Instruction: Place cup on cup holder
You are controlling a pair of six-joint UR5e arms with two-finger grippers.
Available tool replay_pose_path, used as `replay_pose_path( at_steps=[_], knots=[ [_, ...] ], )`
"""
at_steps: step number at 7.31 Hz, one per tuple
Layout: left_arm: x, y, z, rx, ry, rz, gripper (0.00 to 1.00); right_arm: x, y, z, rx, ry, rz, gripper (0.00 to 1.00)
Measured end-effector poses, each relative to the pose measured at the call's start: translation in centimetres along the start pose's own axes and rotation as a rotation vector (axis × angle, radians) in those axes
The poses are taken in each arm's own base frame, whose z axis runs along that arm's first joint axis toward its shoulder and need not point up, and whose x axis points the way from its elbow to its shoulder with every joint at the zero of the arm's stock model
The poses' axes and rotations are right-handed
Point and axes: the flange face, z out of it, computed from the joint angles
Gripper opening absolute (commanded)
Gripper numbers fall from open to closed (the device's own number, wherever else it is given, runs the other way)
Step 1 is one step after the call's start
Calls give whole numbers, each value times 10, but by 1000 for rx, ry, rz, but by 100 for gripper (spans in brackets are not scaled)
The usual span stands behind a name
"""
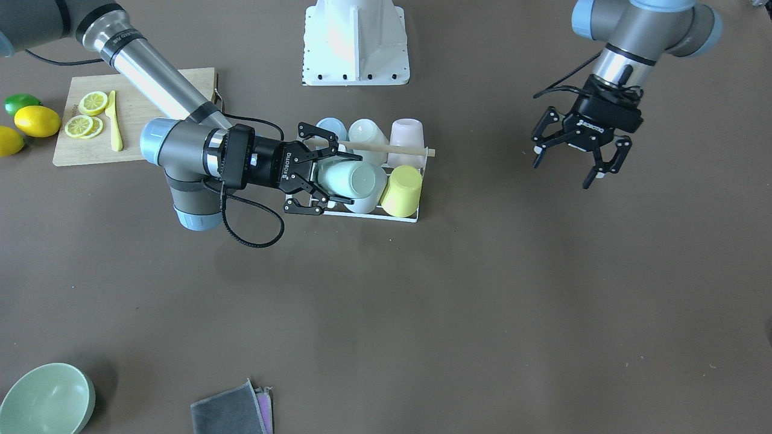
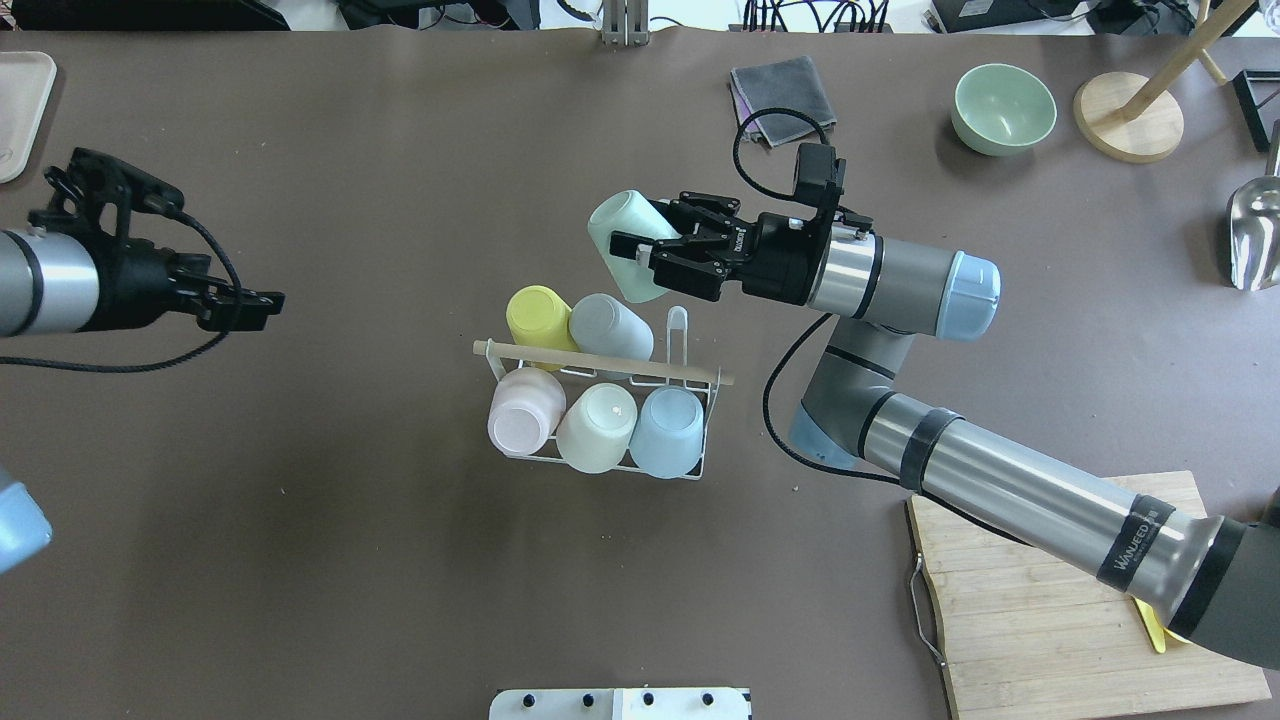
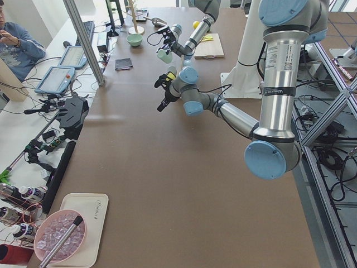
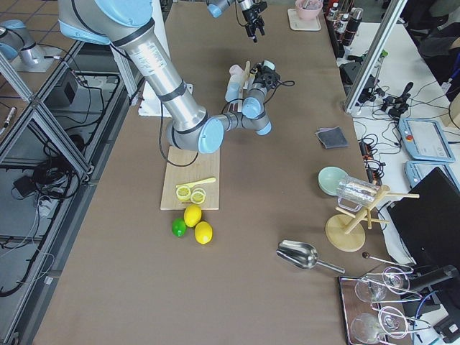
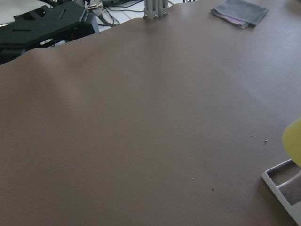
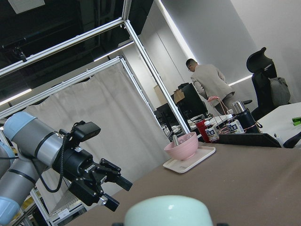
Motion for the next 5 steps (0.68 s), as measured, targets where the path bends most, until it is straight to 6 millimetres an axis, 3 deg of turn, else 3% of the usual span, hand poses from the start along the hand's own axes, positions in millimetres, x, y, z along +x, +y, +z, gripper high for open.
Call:
replay_pose_path(
  at_steps=[2,5],
  knots=[
    [-83,-9,-32,-188,-59,-212,99,-5,6,-9,-2,-4,8,0],
    [-203,-8,-86,-248,-249,-527,99,-9,27,-16,-31,-5,27,0]
  ],
)
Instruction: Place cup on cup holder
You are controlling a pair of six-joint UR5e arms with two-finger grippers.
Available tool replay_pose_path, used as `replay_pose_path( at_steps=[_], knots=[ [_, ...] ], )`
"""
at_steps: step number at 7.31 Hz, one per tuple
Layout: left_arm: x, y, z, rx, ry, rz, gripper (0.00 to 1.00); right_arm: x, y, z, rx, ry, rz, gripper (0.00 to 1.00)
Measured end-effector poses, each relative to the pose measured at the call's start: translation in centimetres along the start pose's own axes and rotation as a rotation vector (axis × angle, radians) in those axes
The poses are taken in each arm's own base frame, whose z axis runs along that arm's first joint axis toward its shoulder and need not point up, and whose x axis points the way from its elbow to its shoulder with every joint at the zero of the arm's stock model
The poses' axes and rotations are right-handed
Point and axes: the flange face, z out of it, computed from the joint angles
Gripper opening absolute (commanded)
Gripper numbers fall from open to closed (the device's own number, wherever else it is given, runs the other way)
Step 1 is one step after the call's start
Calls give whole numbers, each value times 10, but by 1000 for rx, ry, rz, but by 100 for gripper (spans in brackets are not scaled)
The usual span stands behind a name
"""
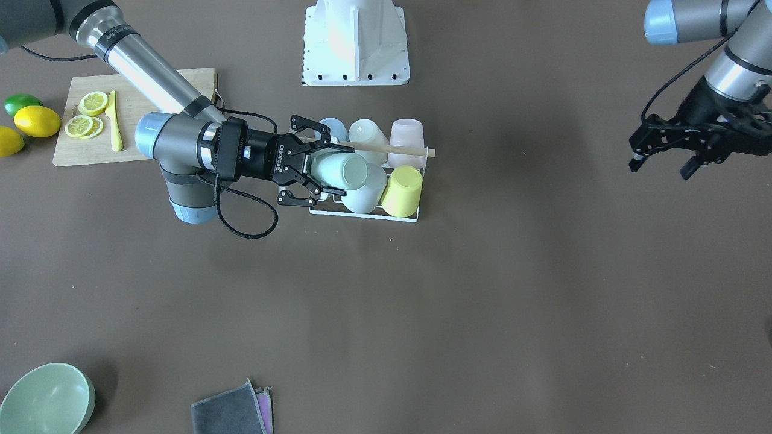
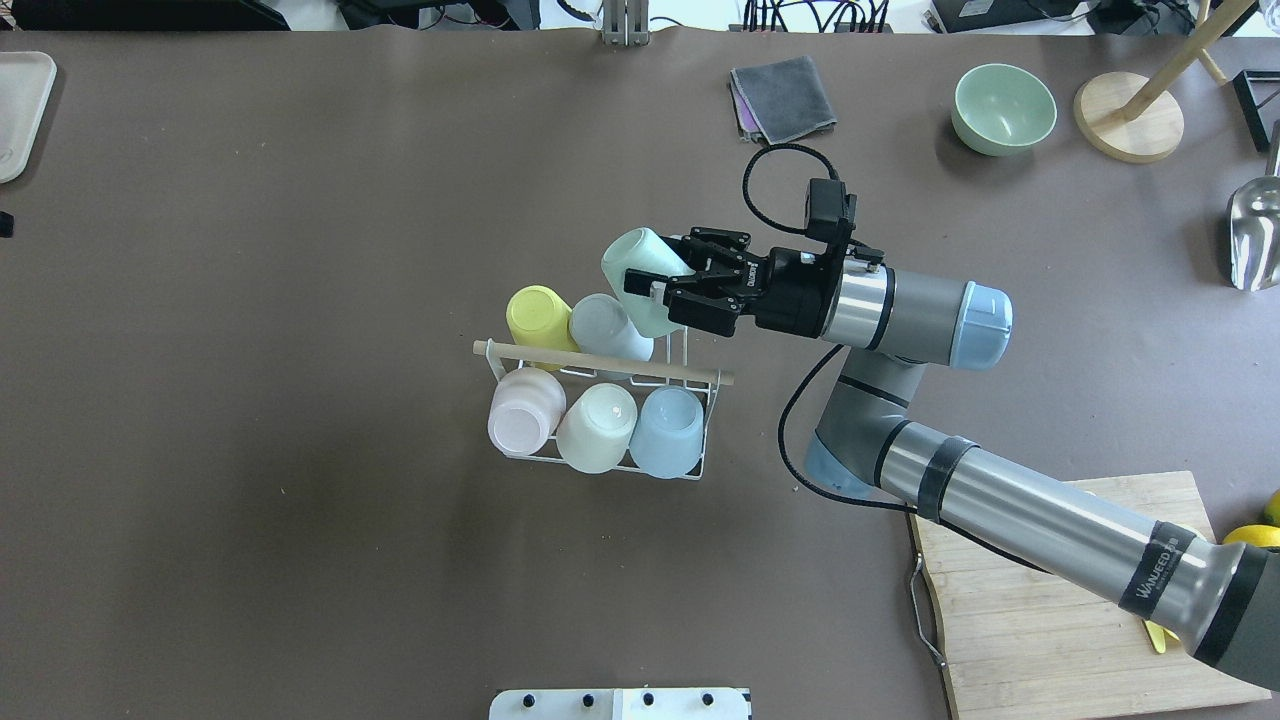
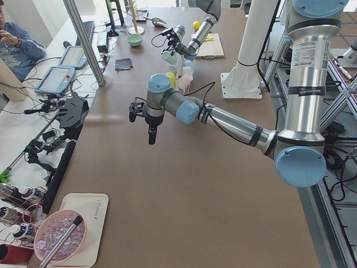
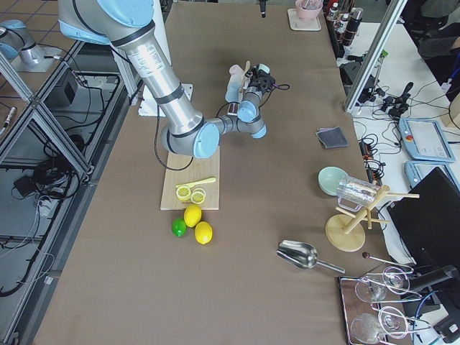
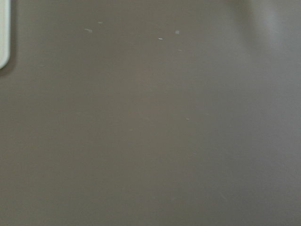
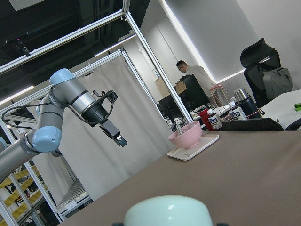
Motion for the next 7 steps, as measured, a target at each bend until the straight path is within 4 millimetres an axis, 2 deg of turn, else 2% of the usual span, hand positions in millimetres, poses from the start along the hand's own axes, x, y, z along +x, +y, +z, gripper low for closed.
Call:
replay_pose_path(
  at_steps=[2,4,7],
  knots=[
    [-45,-15,-12,13,-64,-112,99,0,4,-2,-7,2,3,0],
    [-72,-27,-20,29,-82,-172,99,1,7,-3,-14,3,6,0],
    [-81,-37,-18,14,-101,-210,99,2,8,-6,-17,2,5,0]
  ],
)
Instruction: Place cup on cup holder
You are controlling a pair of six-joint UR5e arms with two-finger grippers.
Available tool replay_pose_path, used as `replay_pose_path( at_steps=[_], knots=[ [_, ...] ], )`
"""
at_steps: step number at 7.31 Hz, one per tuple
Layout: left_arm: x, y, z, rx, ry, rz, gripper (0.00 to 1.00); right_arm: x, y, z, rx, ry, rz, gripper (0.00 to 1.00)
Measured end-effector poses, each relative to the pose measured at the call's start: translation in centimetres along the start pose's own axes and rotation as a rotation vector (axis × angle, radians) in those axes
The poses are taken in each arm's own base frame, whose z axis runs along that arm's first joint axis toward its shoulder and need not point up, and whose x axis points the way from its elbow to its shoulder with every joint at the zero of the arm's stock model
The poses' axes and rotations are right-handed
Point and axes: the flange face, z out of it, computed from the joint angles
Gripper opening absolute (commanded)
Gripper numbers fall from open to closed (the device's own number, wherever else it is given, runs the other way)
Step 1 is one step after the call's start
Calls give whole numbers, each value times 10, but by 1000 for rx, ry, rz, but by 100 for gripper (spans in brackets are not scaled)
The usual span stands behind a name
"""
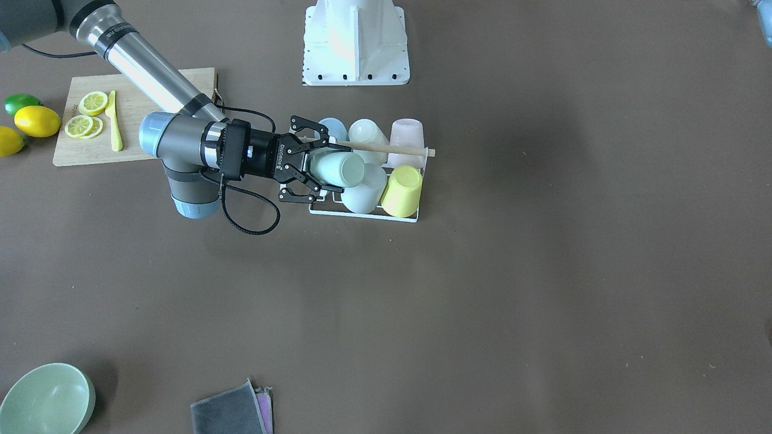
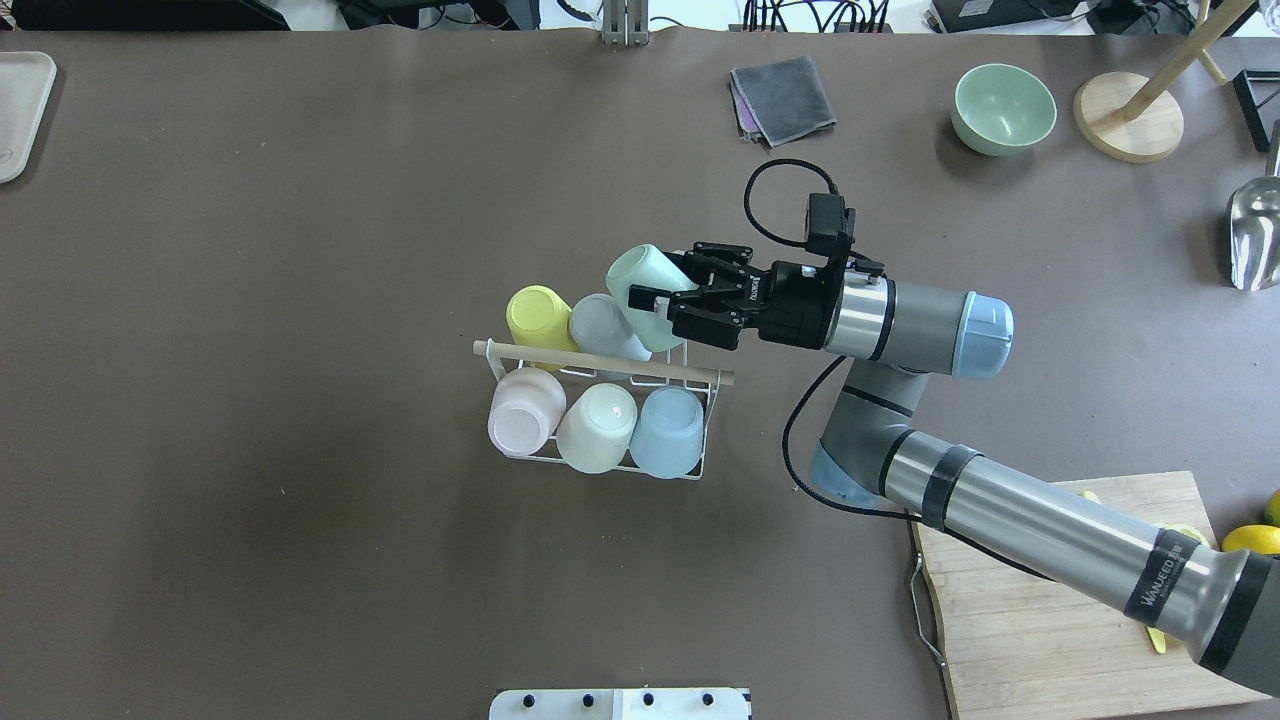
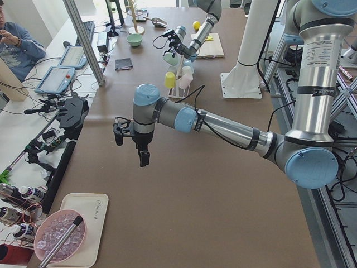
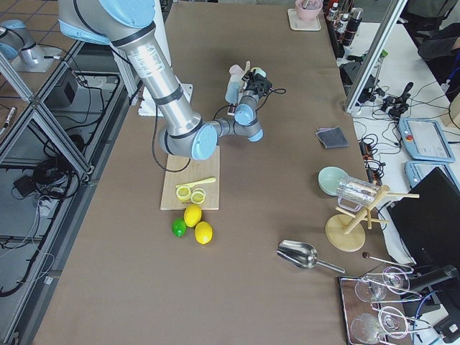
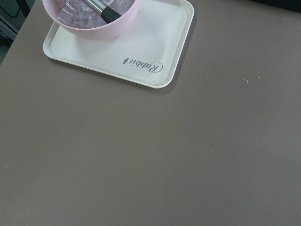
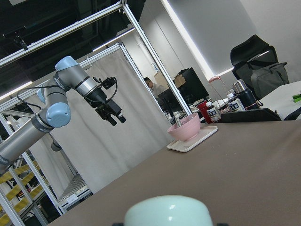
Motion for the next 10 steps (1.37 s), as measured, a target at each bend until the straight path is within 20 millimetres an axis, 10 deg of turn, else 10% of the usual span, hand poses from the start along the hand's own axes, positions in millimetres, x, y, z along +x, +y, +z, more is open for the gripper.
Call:
replay_pose_path(
  at_steps=[6,7,8,10],
  knots=[
    [6,-4,26,-206,112,-48,99,0,4,-9,-2,-3,0,0],
    [1,0,31,-218,130,27,99,1,5,-10,-2,-2,0,29],
    [-6,4,36,-223,139,125,99,1,5,-11,-3,-1,2,99],
    [-17,9,44,-222,149,314,99,3,1,-13,4,2,-4,100]
  ],
)
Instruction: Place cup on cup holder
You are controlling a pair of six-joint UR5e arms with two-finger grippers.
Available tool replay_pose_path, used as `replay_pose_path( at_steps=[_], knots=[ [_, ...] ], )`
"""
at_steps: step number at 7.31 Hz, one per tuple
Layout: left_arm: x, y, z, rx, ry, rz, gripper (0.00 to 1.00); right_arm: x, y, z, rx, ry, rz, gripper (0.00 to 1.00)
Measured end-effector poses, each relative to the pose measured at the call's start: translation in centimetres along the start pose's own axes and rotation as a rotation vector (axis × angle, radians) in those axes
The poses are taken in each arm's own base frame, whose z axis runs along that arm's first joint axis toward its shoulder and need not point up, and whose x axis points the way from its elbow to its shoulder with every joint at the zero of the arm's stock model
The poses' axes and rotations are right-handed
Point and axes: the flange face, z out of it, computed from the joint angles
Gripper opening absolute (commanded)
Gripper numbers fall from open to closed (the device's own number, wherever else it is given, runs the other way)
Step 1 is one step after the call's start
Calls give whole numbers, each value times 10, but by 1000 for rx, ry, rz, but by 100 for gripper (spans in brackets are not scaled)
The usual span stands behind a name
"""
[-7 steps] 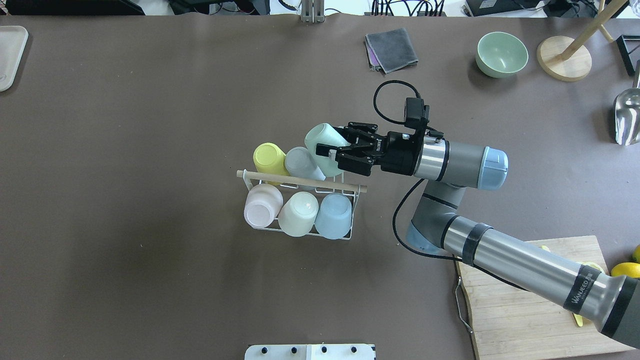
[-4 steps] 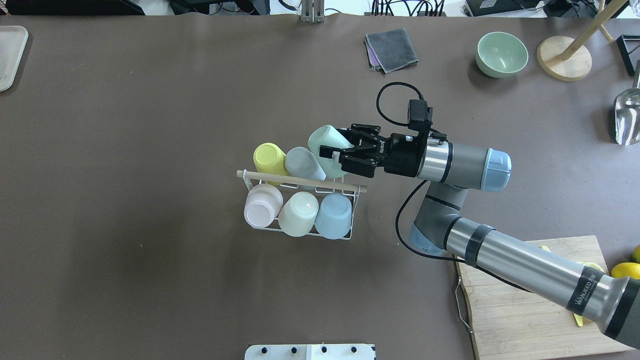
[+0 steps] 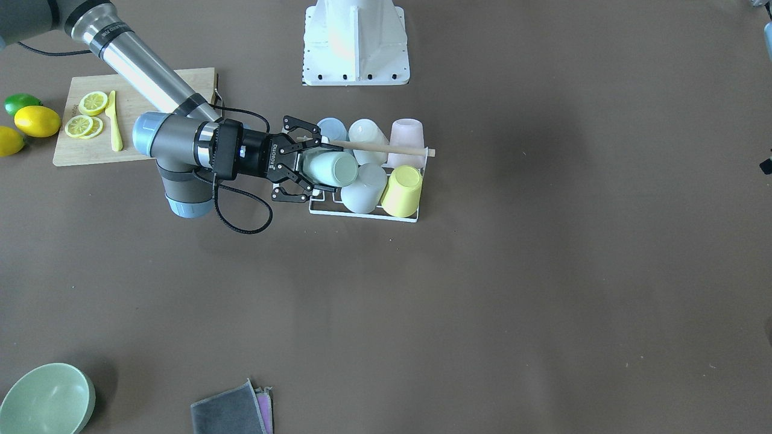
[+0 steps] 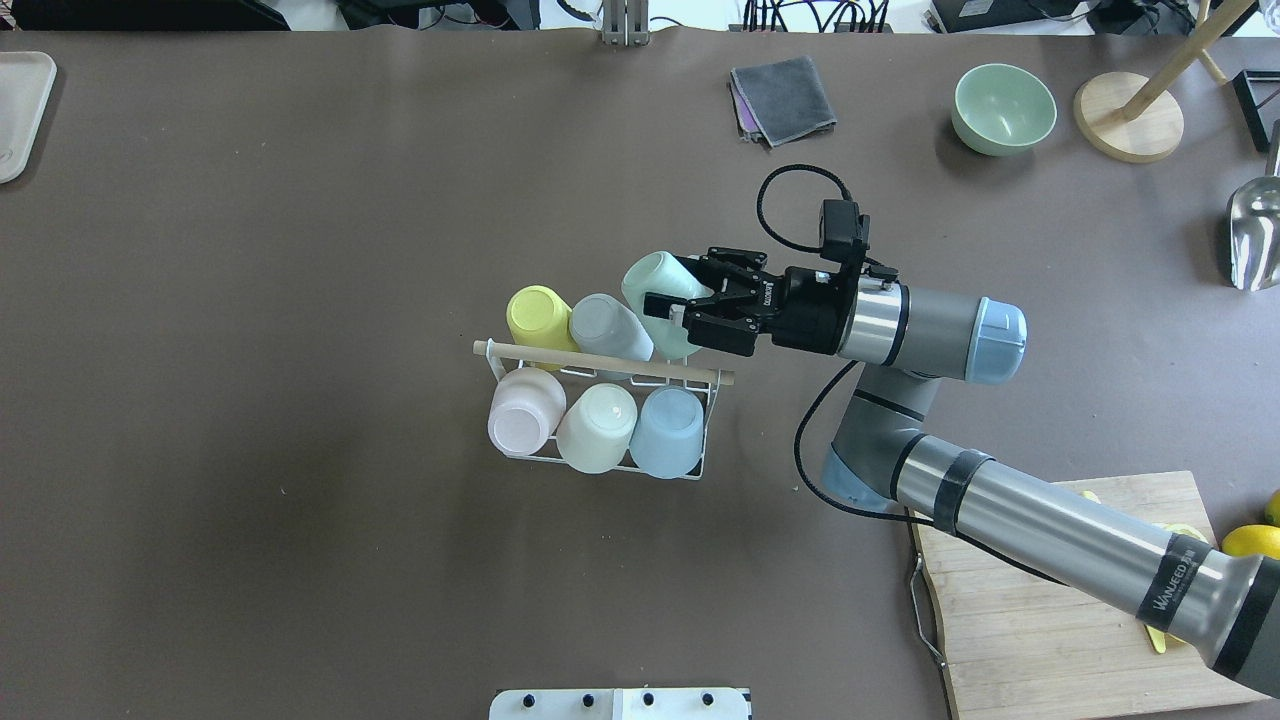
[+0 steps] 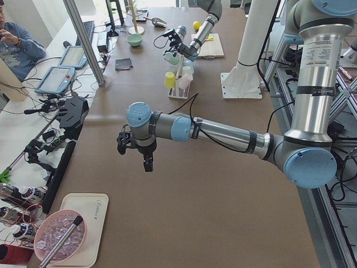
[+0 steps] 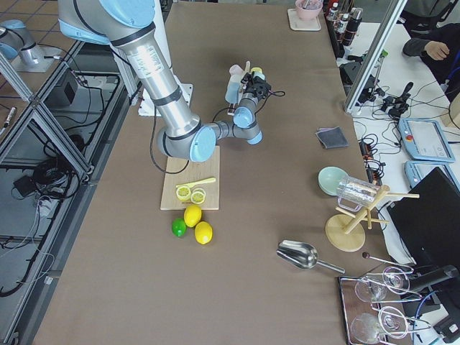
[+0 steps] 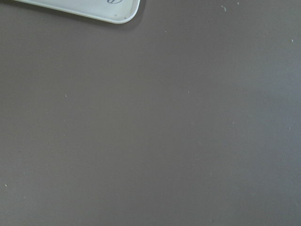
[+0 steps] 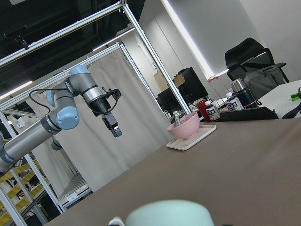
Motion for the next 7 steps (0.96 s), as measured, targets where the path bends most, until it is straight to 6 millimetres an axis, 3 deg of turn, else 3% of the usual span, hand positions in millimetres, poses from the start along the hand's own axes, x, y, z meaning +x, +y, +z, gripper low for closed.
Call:
replay_pose_path(
  at_steps=[4,7],
  knots=[
    [-28,21,18,-38,-42,217,99,12,-32,-9,32,21,-32,100],
    [-39,32,24,-55,-44,212,99,63,-90,-22,-7,237,-64,100]
  ],
)
